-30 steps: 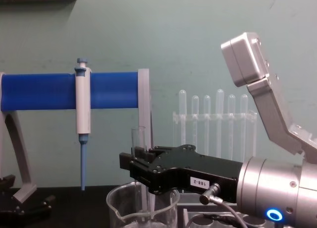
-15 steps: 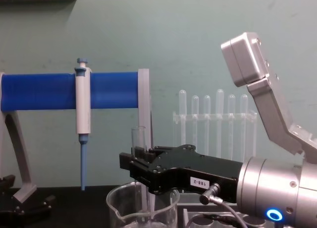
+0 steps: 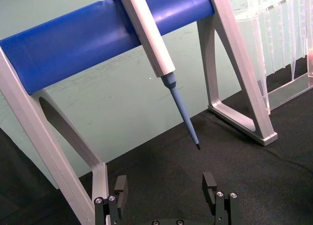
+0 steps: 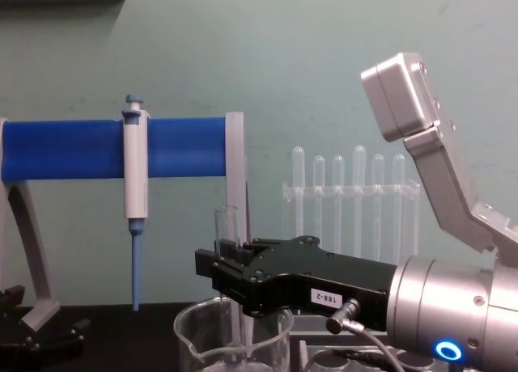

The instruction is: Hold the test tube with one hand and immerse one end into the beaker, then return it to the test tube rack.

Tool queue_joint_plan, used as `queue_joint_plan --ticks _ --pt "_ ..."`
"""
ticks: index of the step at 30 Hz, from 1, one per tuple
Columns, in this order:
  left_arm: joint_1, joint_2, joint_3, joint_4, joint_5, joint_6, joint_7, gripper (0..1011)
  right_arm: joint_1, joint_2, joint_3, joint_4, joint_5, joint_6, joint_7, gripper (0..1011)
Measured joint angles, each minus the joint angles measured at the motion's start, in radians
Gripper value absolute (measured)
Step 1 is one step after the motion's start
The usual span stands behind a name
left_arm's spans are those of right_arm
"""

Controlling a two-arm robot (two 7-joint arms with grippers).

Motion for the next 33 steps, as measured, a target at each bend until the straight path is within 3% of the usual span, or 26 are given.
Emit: queue_joint_plan --ticks 33 --pt "0.0 0.0 0.0 0.0 0.0 0.0 0.0 1000 0.0 0.0 0.0 0.0 0.0 0.0 0.0 225"
